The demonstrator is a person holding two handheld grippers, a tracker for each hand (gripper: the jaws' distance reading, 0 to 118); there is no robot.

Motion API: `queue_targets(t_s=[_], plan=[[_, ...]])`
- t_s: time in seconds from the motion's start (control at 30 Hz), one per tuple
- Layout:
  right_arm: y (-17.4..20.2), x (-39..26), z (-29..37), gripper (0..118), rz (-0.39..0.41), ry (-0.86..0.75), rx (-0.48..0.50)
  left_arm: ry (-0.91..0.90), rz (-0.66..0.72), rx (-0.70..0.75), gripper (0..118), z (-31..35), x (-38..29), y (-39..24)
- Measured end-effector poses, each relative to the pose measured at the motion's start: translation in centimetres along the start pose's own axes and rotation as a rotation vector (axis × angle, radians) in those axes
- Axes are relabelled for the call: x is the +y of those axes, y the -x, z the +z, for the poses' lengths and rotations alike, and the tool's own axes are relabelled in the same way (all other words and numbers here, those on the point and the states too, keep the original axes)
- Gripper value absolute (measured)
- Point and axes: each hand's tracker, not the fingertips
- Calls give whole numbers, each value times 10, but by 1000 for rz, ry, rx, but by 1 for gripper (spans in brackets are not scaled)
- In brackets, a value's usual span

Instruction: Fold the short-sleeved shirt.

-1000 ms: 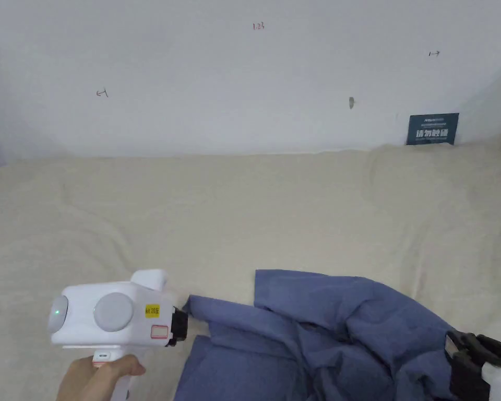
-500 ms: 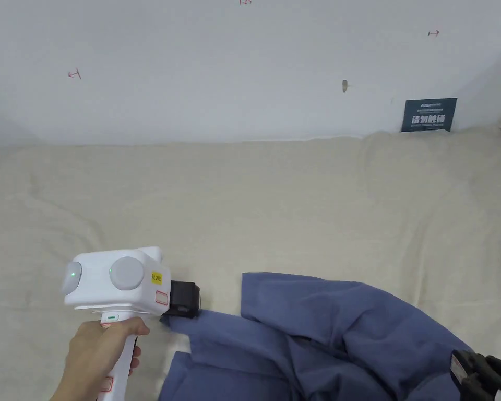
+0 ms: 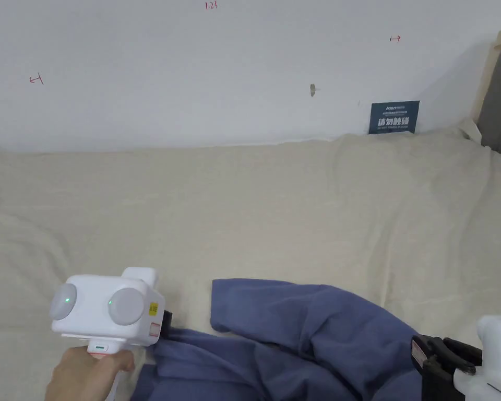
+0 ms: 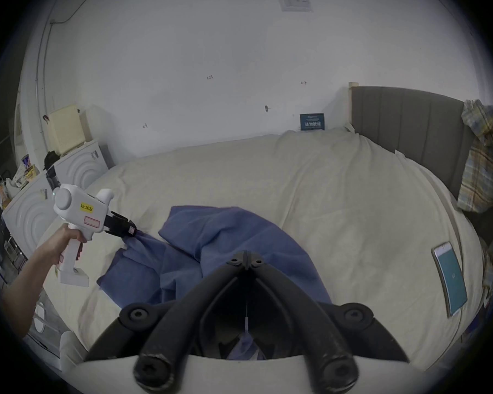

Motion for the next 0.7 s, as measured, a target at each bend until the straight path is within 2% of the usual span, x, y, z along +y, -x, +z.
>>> queue_targets(t_s=[0.13, 0.17, 0.2, 0.23, 0.27, 0.3, 0.33, 0.43, 0.53, 0.6, 0.7], plan=[[-2, 27, -6, 2, 54, -18, 47, -31, 20, -31, 5, 14, -1, 7], [-1, 34, -10, 8, 66, -13, 54, -42, 22, -35, 5, 19, -2, 7], [0, 40, -13, 22, 76, -12, 66, -54, 19, -37, 5, 22, -2, 6], [1, 47, -18, 42, 97, 7, 72, -57, 9, -46, 5, 24, -4, 7], [3, 53, -21, 55, 101, 3, 56, -66, 1, -45, 5, 27, -6, 6], [5, 58, -27, 64, 106, -14, 35, -77, -9, -38, 5, 28, -8, 5], [6, 64, -33, 68, 124, -26, 30, -80, -19, -32, 5, 29, -10, 4], [10, 81, -65, 69, 166, 38, 79, -80, -26, -28, 5, 32, -14, 3], [16, 97, -112, 69, 166, 179, 104, -85, -16, -29, 5, 35, -17, 2], [20, 103, -145, 69, 169, 244, 163, -95, -14, -30, 5, 37, -19, 0], [30, 104, -198, 68, 227, 388, 175, -96, -22, -33, 5, 38, -21, 3]])
